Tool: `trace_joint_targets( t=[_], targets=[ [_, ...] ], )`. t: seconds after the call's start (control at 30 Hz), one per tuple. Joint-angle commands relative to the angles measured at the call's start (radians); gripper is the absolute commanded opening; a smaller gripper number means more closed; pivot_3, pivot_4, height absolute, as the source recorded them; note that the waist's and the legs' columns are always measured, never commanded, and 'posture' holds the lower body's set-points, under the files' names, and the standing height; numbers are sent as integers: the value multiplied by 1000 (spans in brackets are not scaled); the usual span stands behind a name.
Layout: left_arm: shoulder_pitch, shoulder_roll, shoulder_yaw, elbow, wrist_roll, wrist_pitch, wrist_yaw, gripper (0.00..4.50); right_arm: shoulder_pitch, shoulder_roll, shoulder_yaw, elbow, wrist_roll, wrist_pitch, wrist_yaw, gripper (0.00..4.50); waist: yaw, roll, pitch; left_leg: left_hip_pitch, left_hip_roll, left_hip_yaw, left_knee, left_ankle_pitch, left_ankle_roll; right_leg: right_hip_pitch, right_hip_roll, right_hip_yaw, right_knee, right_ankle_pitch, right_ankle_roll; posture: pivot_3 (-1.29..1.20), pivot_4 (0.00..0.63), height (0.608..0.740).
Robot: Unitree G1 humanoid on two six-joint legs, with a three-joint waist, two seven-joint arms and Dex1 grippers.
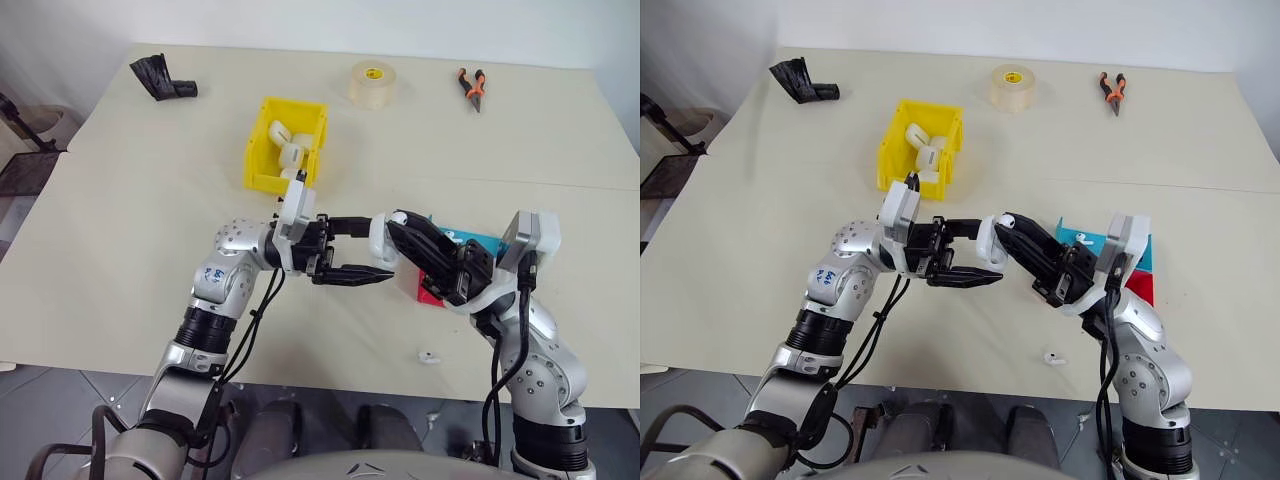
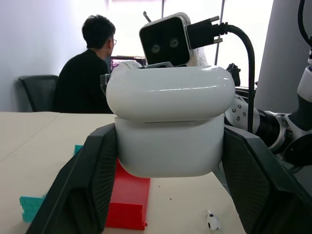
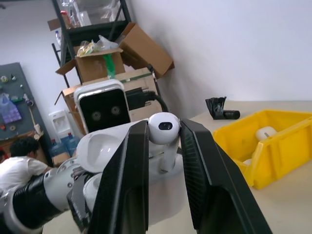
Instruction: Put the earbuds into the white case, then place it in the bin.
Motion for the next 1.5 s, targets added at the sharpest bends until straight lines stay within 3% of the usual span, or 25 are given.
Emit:
trace_joint_targets(
  t=[0.03,0.47,1.13,1.5],
  targets=[
    [-22,-14,15,-50,-35,-7,-3,2797,12,-17,31,5,-41,-28,26,874,0,0,0,0,0,0,0,0,0,0,0,0,0,0,0,0,150,740],
    [-33,-22,11,-46,-32,-6,-24,2797,13,-44,83,58,-96,-78,66,874,0,0,0,0,0,0,0,0,0,0,0,0,0,0,0,0,150,740],
    [-32,-29,20,-41,-32,-14,-10,2797,36,-128,23,21,-49,-63,52,874,1,0,0,0,0,0,0,0,0,0,0,0,0,0,0,0,150,740],
    [-25,-11,-4,-31,7,-49,-42,2797,-79,-237,71,3,-18,105,65,874,3,0,0,0,0,0,0,0,0,0,0,0,-1,0,0,0,150,740]
  ],
)
